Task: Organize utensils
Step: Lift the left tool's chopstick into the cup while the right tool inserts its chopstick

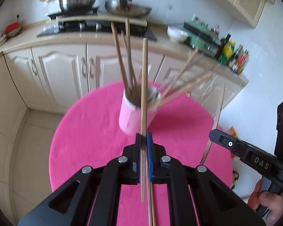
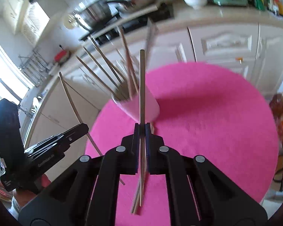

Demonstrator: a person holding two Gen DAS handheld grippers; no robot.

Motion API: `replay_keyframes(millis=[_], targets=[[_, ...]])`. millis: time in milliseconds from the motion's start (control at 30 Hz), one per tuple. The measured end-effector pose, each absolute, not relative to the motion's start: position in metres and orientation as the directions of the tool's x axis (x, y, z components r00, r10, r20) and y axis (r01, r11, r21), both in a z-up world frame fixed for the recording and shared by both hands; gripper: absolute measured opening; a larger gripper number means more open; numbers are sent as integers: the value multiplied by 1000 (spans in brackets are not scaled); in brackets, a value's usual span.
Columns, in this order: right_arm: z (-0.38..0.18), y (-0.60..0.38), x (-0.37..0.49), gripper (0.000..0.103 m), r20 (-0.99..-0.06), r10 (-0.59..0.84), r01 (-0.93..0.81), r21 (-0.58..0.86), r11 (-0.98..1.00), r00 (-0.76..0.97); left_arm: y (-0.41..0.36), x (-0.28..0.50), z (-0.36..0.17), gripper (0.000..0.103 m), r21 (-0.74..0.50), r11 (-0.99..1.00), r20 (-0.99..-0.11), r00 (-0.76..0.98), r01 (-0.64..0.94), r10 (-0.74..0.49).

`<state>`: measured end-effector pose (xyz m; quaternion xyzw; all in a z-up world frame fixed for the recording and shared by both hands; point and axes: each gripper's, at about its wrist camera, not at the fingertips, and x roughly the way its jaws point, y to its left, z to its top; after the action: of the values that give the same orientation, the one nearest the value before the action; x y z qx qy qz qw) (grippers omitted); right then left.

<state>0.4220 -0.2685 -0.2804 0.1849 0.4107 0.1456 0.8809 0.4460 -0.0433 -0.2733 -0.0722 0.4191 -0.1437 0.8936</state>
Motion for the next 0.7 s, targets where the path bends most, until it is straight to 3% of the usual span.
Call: replay_keyframes(millis=[367,700], targets=[[-213,-243,452,6,-483,398,-229,372,900,780,-37,478,-222,6,-278,944,-603,733,177,-315],[-200,-231,492,6,-396,396,-260,355,898,828,-34,515,-208,6,-305,943,-531,798,134,-286]])
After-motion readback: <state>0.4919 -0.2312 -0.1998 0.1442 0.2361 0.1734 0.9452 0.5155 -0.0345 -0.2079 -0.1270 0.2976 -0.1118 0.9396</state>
